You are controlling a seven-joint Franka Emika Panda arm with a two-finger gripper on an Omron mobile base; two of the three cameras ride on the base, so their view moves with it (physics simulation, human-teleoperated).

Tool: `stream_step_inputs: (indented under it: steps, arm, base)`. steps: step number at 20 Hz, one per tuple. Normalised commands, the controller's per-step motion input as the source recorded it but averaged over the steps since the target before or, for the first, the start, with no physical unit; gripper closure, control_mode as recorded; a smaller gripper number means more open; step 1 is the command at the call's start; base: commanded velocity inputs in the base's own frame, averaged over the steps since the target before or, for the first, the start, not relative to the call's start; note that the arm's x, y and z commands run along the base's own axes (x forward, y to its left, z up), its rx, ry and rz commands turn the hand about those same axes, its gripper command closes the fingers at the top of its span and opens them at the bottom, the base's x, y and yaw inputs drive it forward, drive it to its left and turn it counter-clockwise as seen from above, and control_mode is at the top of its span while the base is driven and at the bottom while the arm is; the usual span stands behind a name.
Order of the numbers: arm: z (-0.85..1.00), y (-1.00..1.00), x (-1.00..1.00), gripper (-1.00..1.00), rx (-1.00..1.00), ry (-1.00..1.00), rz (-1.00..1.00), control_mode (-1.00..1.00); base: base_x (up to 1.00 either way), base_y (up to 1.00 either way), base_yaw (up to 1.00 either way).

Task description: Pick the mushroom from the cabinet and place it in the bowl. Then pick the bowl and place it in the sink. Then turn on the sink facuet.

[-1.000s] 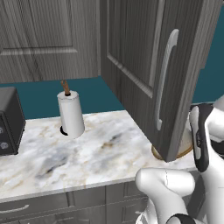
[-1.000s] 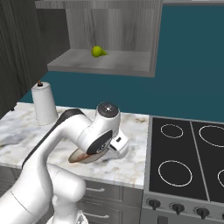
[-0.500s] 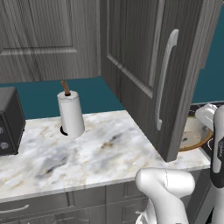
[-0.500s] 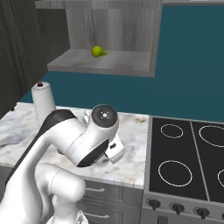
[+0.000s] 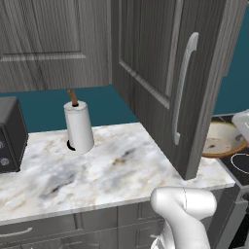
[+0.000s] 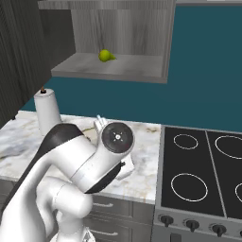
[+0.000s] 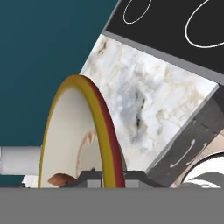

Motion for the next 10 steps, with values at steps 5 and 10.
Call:
stream_step_inputs:
  steps: [5, 10]
  arm:
    - [0.0, -0.03, -0.2, 1.0, 0.13, -0.23, -0.03, -1.0]
    - [-0.01, 0.0, 0.0, 1.0, 0.04, -0.06, 0.0, -1.0]
  base:
    - [0.0, 0.0, 0.0]
    - [0.0, 0.0, 0.0]
